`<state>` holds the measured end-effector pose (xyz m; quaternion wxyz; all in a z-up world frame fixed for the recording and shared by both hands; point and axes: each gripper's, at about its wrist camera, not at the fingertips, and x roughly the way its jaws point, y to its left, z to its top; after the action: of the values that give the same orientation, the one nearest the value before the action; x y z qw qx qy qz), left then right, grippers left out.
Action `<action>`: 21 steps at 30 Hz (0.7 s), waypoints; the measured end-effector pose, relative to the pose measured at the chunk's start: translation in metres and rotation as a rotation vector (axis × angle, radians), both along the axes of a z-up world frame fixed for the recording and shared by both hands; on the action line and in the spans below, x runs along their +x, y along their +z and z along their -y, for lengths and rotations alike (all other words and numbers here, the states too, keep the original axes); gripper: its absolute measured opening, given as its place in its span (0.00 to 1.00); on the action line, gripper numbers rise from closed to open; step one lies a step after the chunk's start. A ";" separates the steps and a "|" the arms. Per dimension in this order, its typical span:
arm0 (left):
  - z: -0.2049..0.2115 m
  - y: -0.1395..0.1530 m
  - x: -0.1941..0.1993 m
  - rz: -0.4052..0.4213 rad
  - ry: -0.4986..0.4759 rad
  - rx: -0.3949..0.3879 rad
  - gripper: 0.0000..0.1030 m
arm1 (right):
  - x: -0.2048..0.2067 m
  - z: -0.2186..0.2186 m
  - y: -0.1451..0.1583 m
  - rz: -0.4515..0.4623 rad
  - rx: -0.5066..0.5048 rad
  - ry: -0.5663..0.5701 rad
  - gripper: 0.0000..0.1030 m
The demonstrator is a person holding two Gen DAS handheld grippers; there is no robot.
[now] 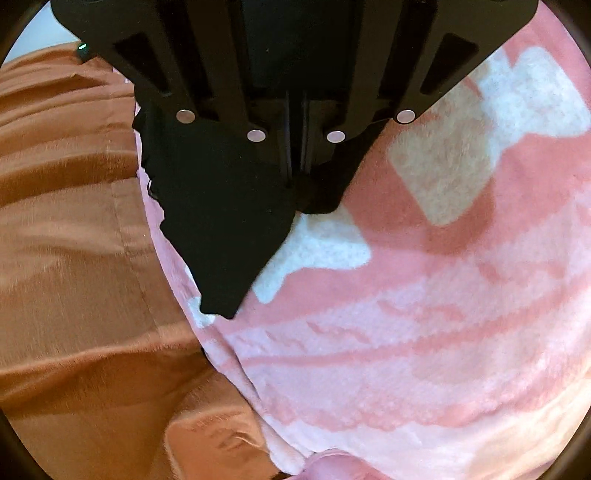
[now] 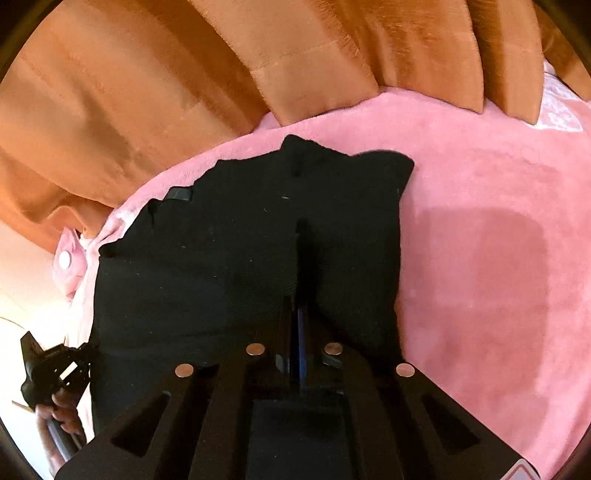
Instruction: Fold small clothes
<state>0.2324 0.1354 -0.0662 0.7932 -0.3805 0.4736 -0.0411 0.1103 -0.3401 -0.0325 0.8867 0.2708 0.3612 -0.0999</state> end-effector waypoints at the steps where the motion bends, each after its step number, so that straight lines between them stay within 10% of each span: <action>1: -0.001 -0.001 -0.001 -0.003 -0.001 -0.005 0.03 | -0.003 -0.006 0.011 0.000 -0.071 -0.036 0.06; 3: -0.002 -0.002 -0.003 -0.010 -0.005 -0.014 0.03 | -0.006 -0.029 0.041 0.054 -0.221 -0.056 0.14; 8: -0.002 -0.003 -0.003 -0.007 -0.019 -0.009 0.03 | 0.051 -0.131 0.075 0.133 -0.242 0.275 0.15; 15: -0.007 -0.004 -0.003 -0.019 -0.019 -0.053 0.04 | 0.184 -0.253 0.038 -0.013 -0.180 0.554 0.15; 21: -0.006 0.000 -0.001 -0.014 -0.058 -0.020 0.04 | 0.245 -0.284 0.014 -0.027 -0.202 0.496 0.00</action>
<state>0.2310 0.1417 -0.0665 0.7845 -0.3750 0.4895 -0.0662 0.3556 -0.0563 -0.0189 0.9016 0.0828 0.4166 0.0813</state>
